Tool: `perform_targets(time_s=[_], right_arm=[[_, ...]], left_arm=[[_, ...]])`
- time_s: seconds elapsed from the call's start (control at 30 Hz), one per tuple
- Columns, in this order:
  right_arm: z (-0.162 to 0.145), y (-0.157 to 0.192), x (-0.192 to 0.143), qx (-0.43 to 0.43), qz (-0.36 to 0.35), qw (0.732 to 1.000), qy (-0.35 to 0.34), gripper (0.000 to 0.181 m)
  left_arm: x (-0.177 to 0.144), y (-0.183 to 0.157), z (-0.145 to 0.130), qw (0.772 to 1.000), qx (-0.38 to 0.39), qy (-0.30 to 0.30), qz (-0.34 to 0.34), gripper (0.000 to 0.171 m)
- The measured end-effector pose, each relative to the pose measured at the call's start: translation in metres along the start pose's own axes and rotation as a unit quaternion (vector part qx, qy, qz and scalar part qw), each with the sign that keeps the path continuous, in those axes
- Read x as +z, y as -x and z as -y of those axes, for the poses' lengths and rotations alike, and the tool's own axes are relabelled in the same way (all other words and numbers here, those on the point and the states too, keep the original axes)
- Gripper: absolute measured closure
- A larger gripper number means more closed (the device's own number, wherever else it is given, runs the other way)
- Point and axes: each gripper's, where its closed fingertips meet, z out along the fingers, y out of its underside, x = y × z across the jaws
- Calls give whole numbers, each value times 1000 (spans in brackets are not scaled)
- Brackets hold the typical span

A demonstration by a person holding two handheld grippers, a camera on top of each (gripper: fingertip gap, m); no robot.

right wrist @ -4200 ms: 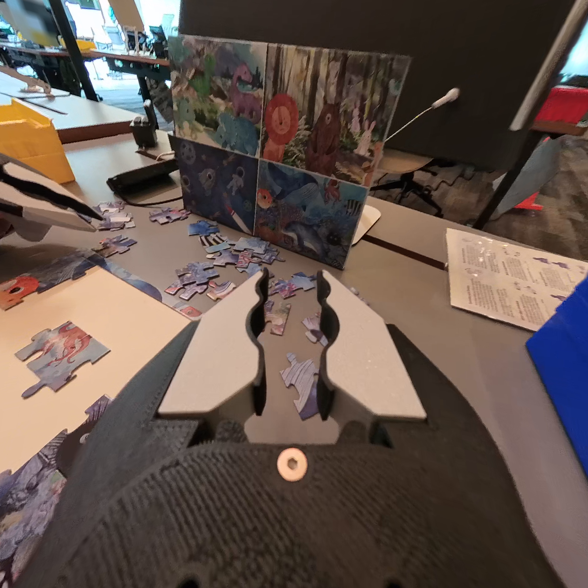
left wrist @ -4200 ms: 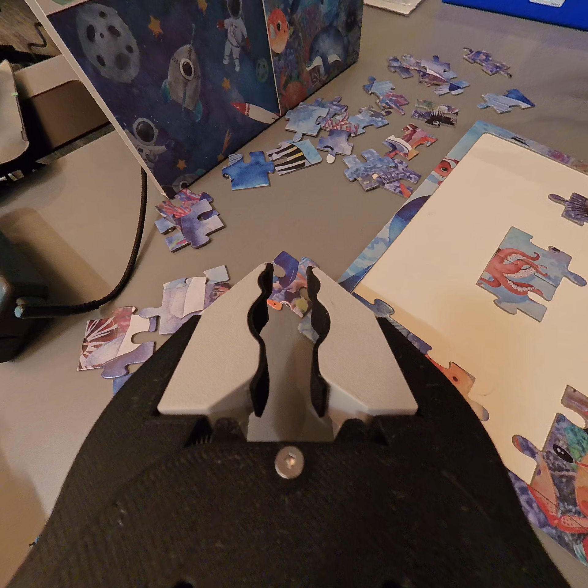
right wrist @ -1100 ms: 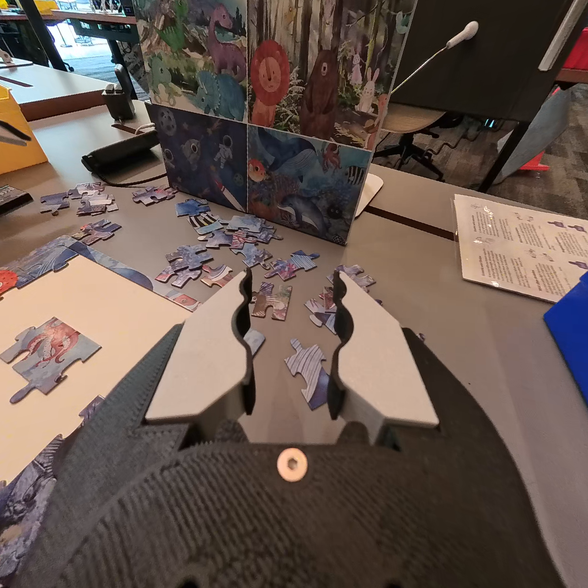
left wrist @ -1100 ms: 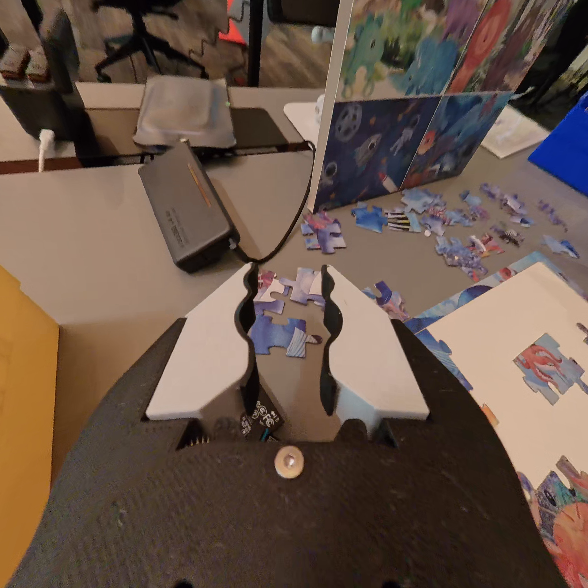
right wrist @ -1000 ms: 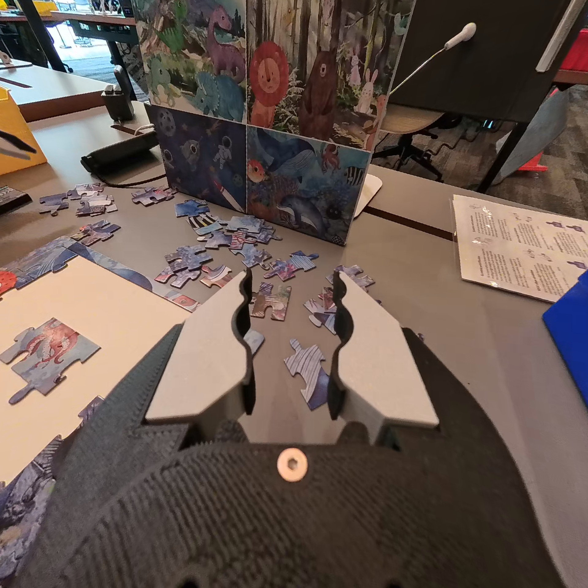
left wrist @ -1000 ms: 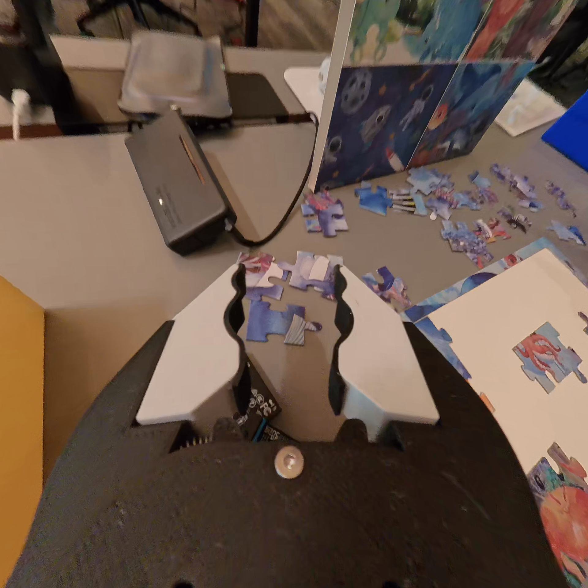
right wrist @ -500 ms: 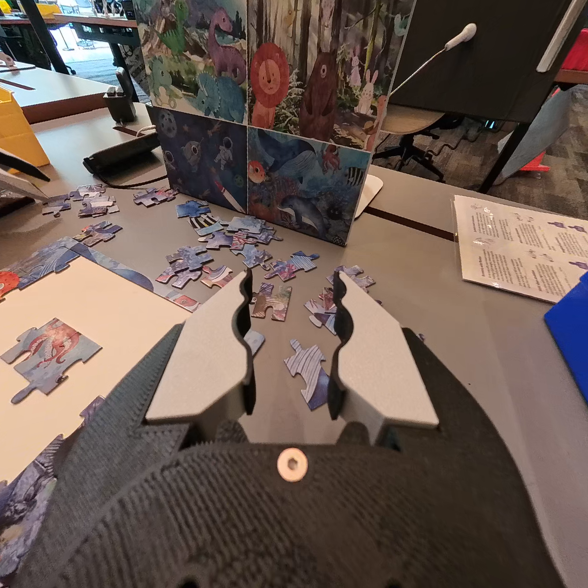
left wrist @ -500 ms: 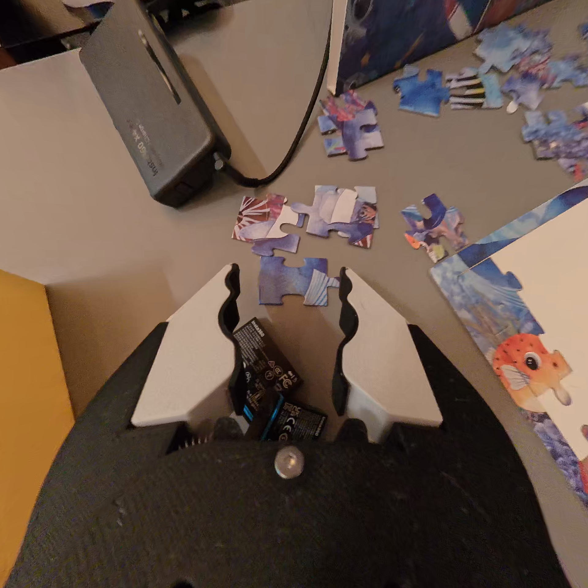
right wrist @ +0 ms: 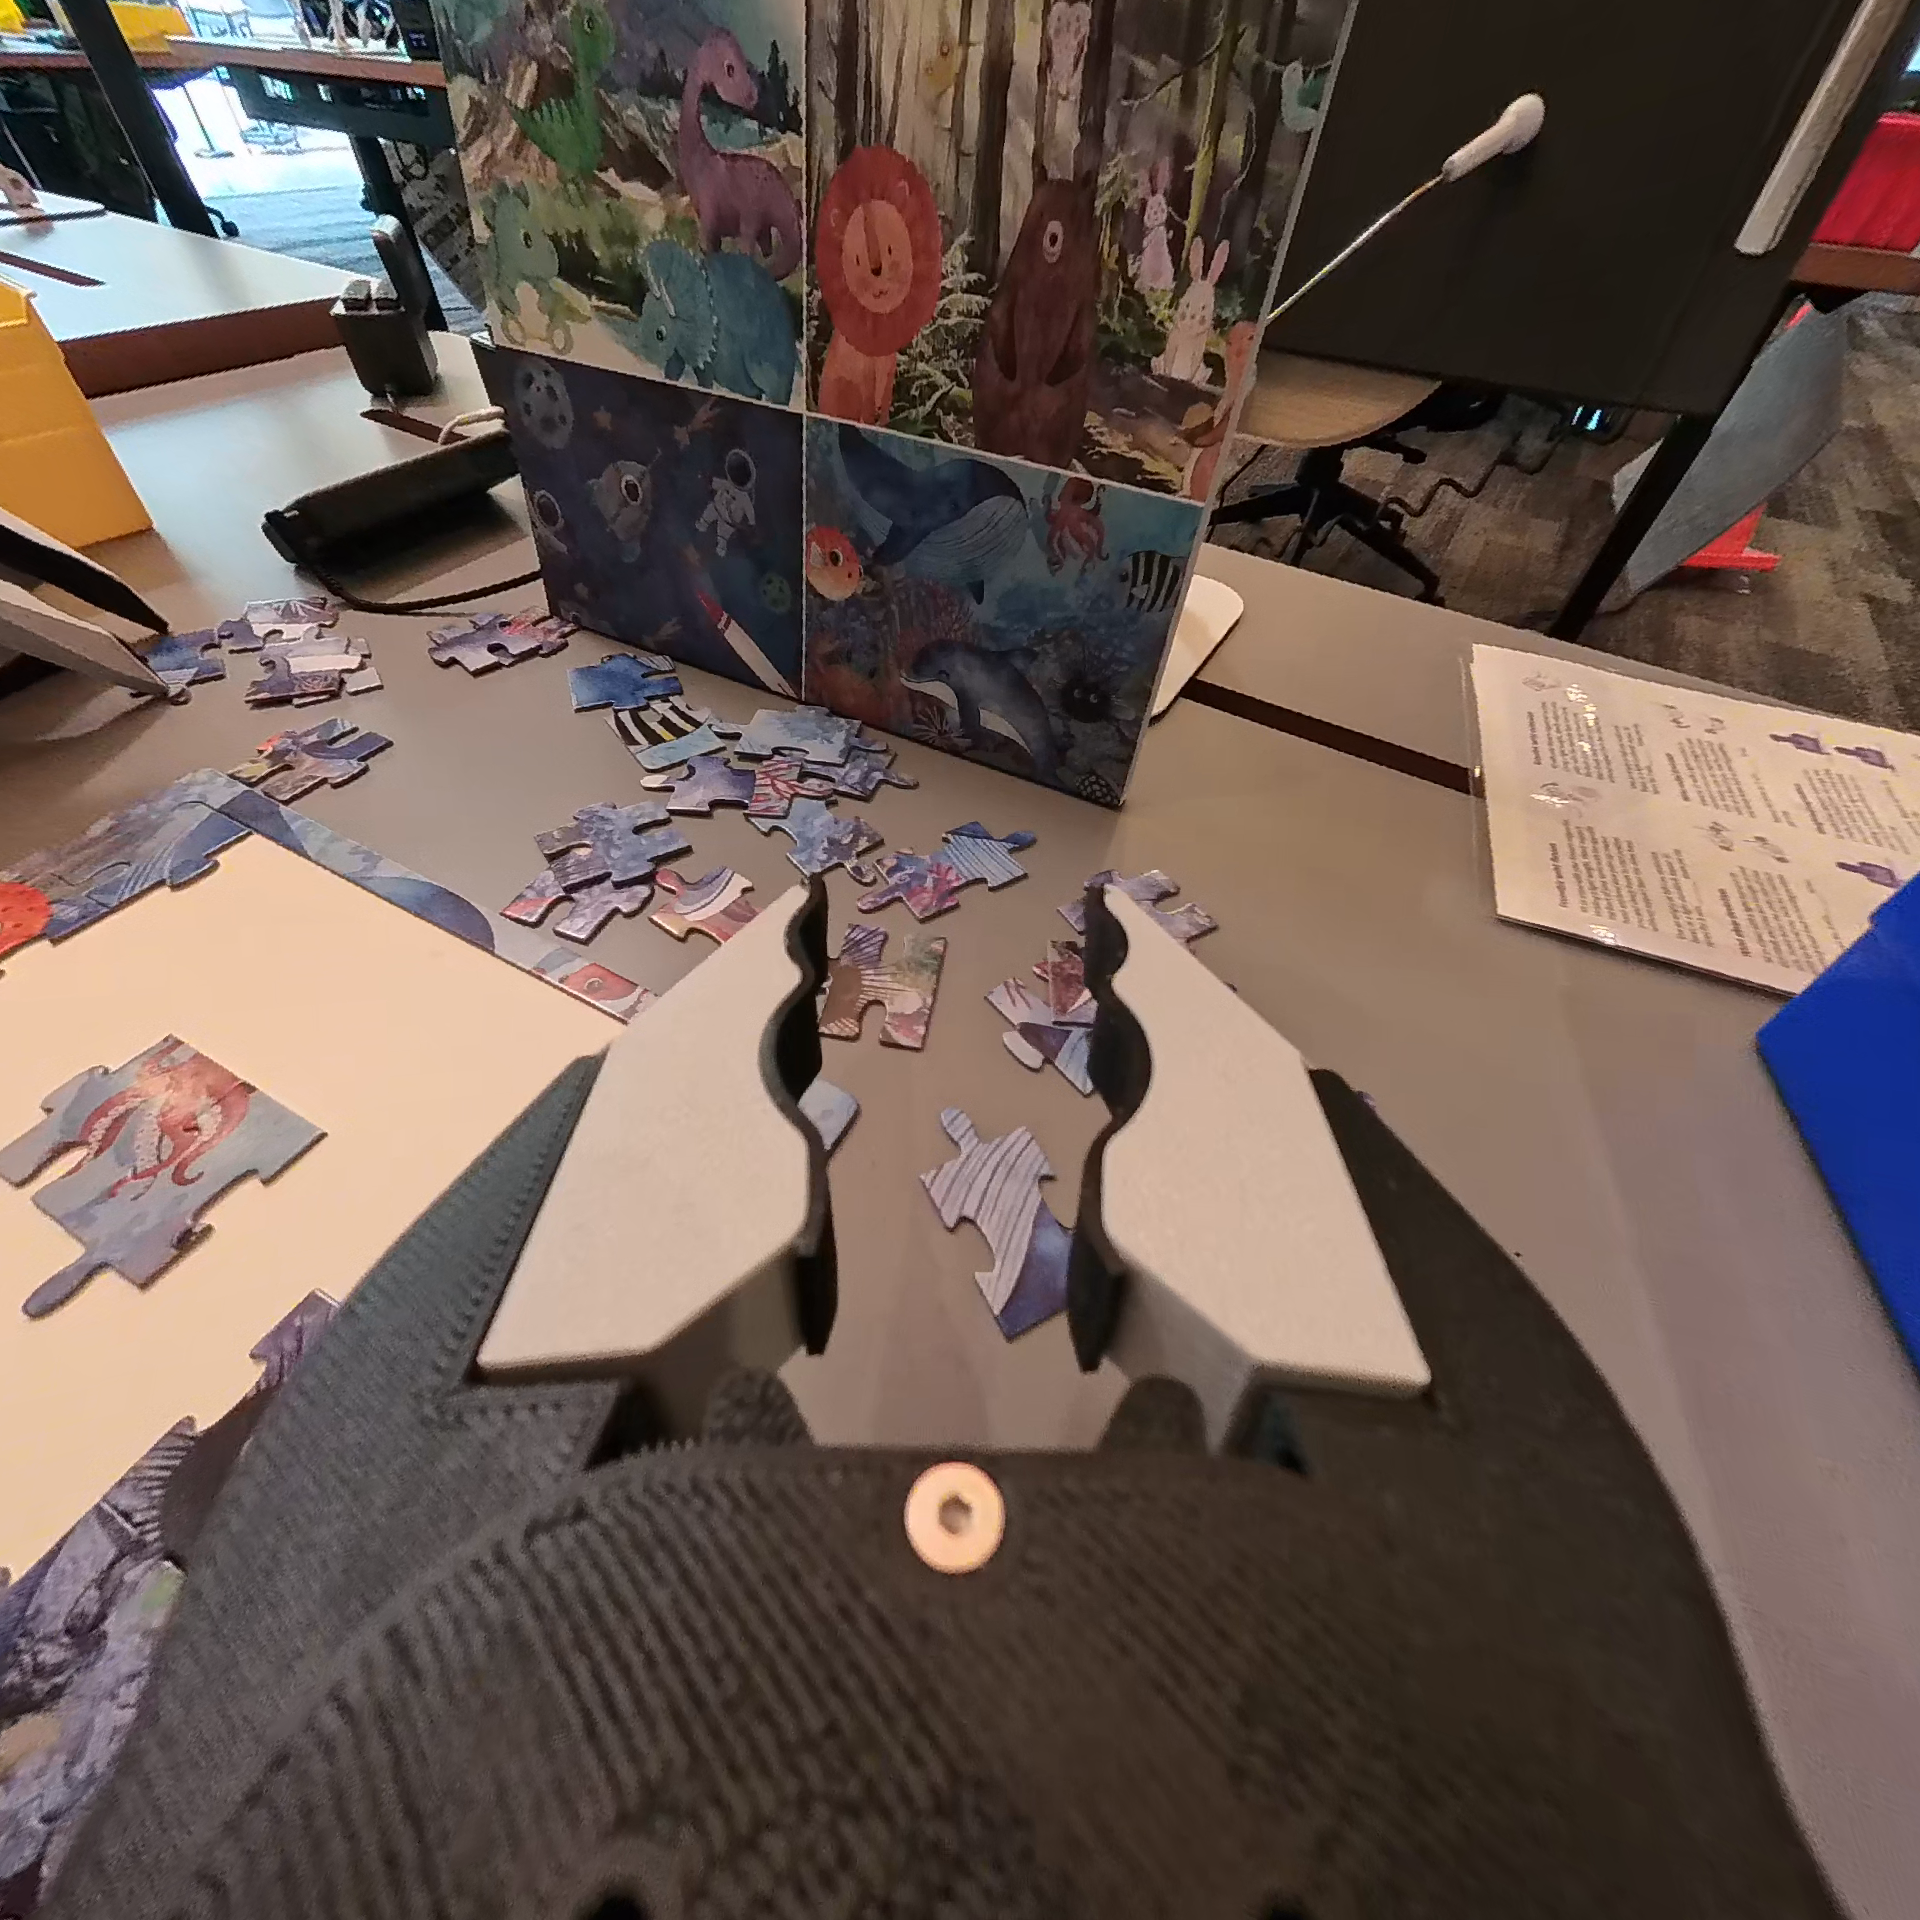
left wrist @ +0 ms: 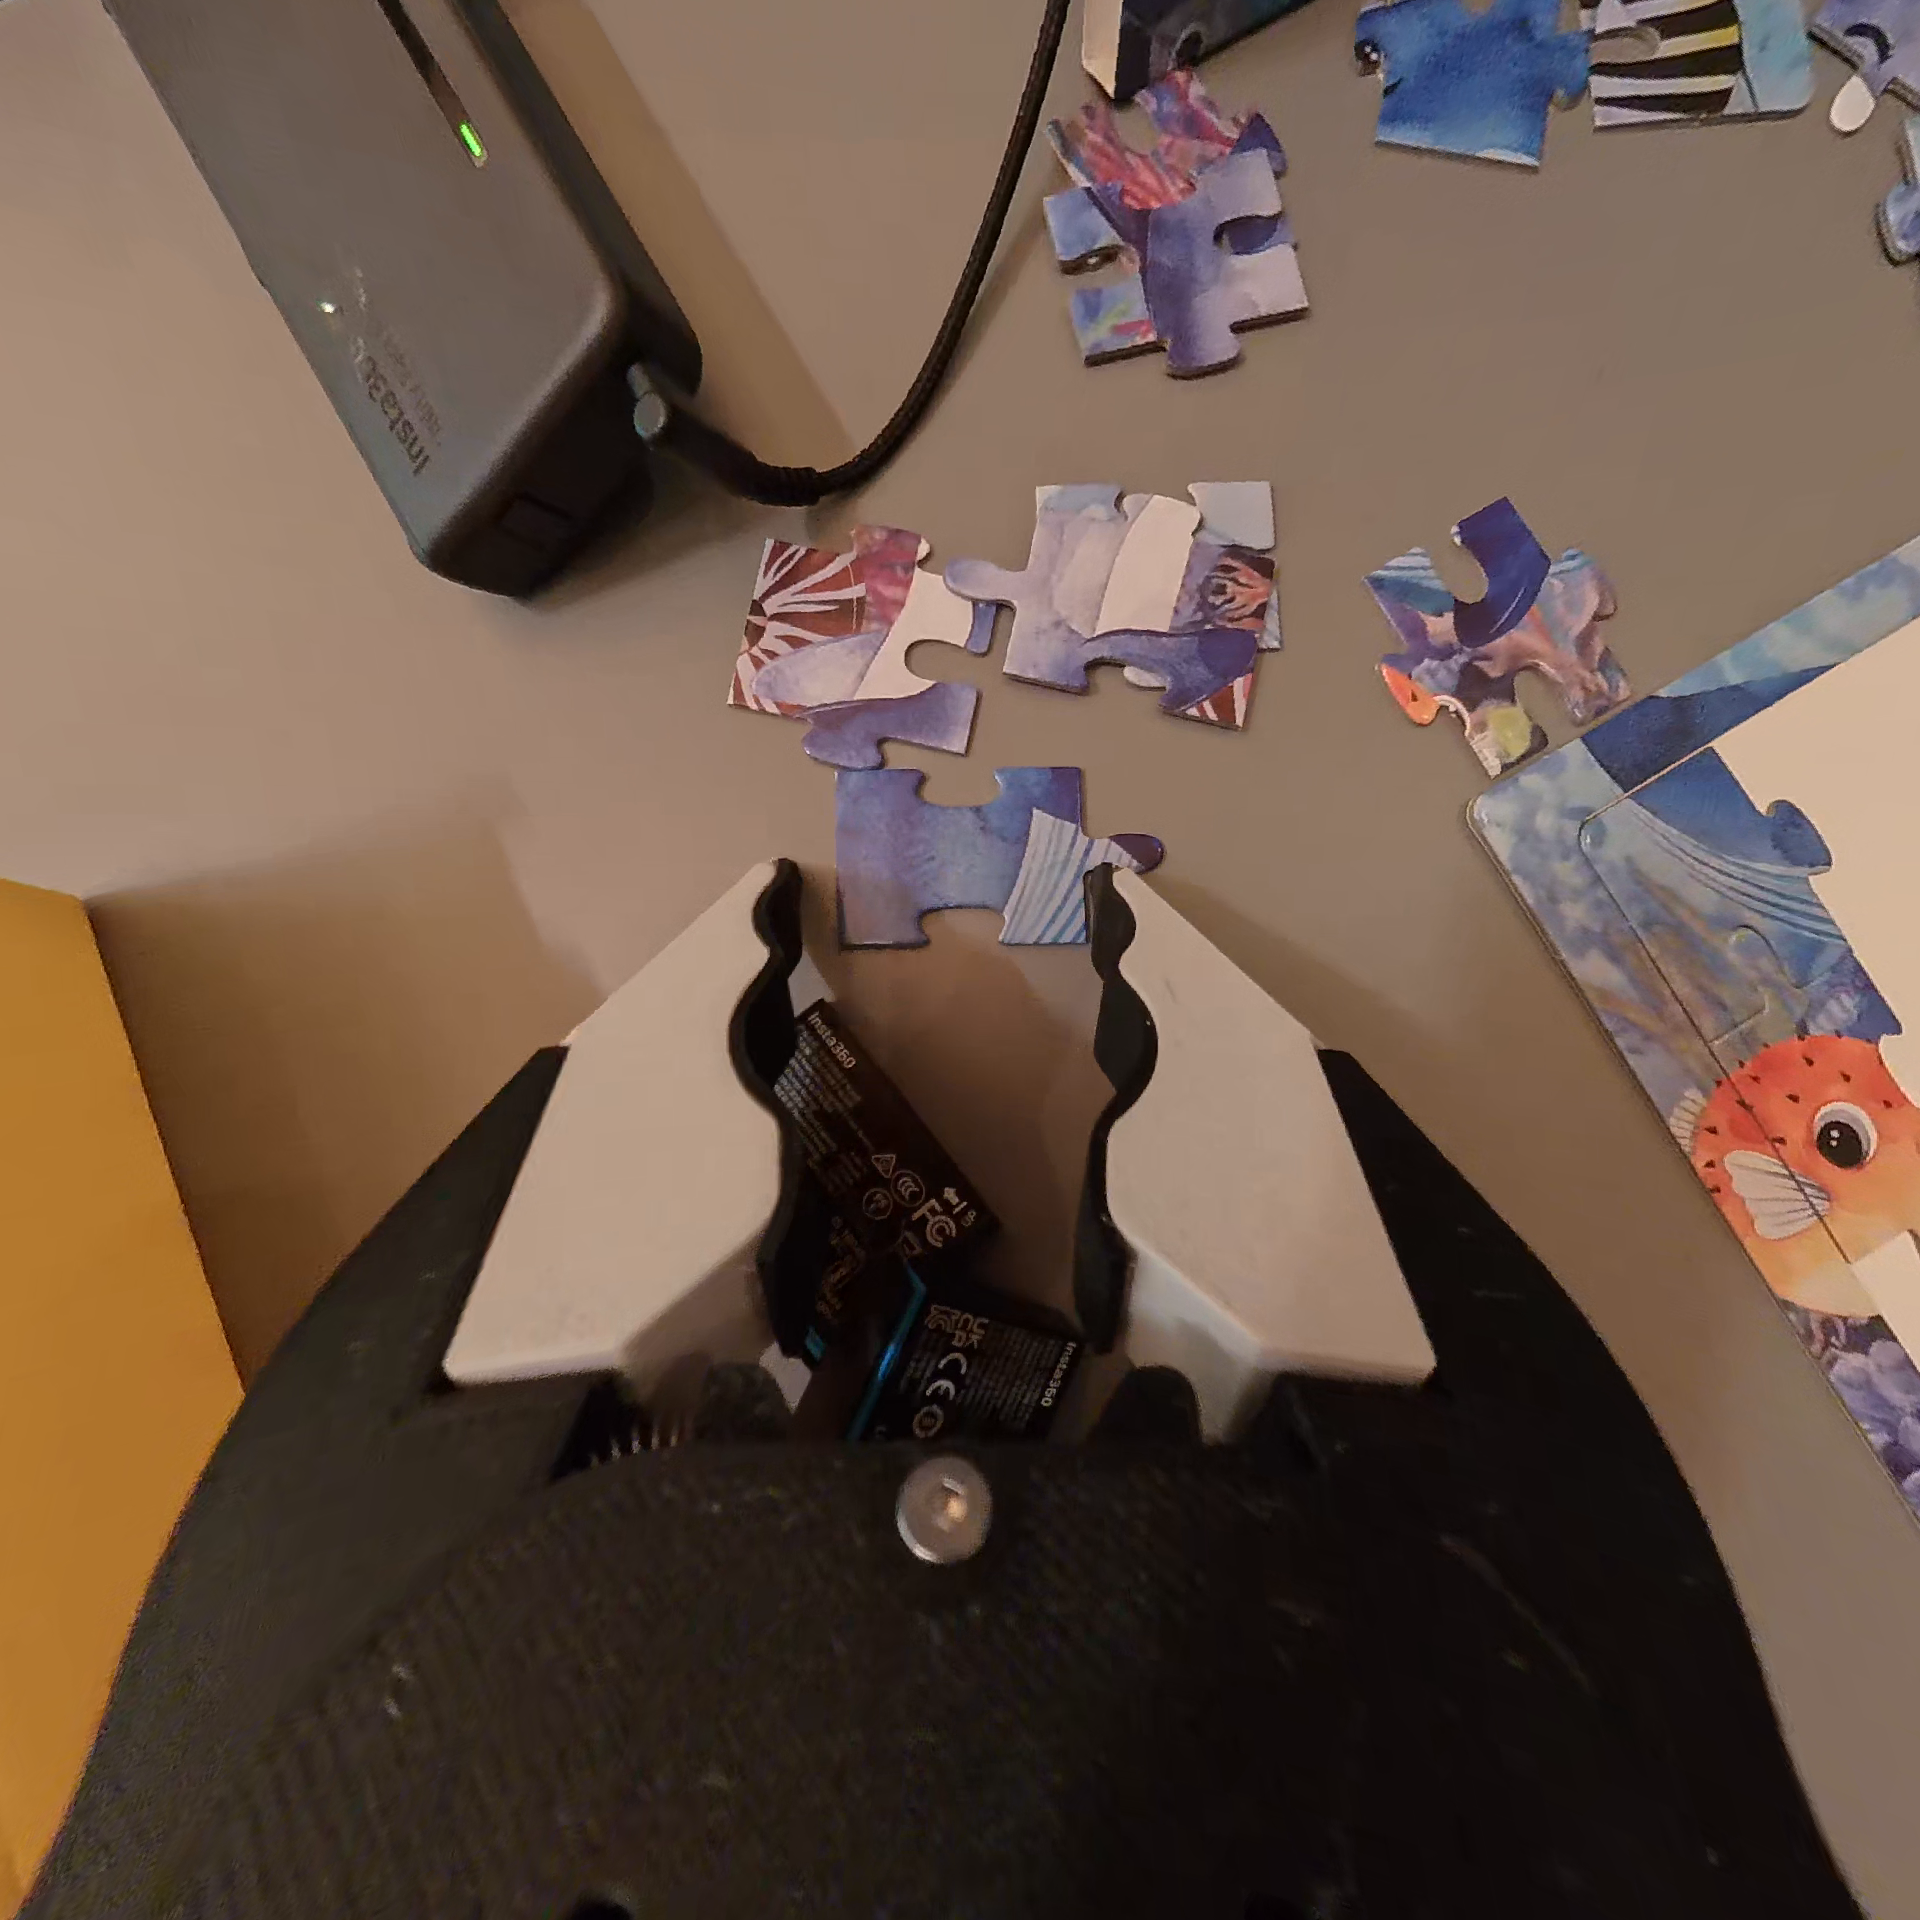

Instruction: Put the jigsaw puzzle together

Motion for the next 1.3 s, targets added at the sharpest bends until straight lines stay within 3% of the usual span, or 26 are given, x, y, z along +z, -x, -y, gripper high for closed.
perform_targets(time_s=[0.17,0.57,1.03,1.3], right_arm=[[-1,1,0,-2,0,1000,1,133],[-1,1,1,-2,2,1000,2,133],[-1,2,1,-3,3,1000,4,133],[-2,3,2,-4,4,1000,5,133]], left_arm=[[0,-4,0,1000,8,1,-6,125],[-1,-8,2,1000,20,2,-6,127],[-9,-18,21,997,52,-48,-5,127],[-15,-45,36,990,110,-88,-29,126]])
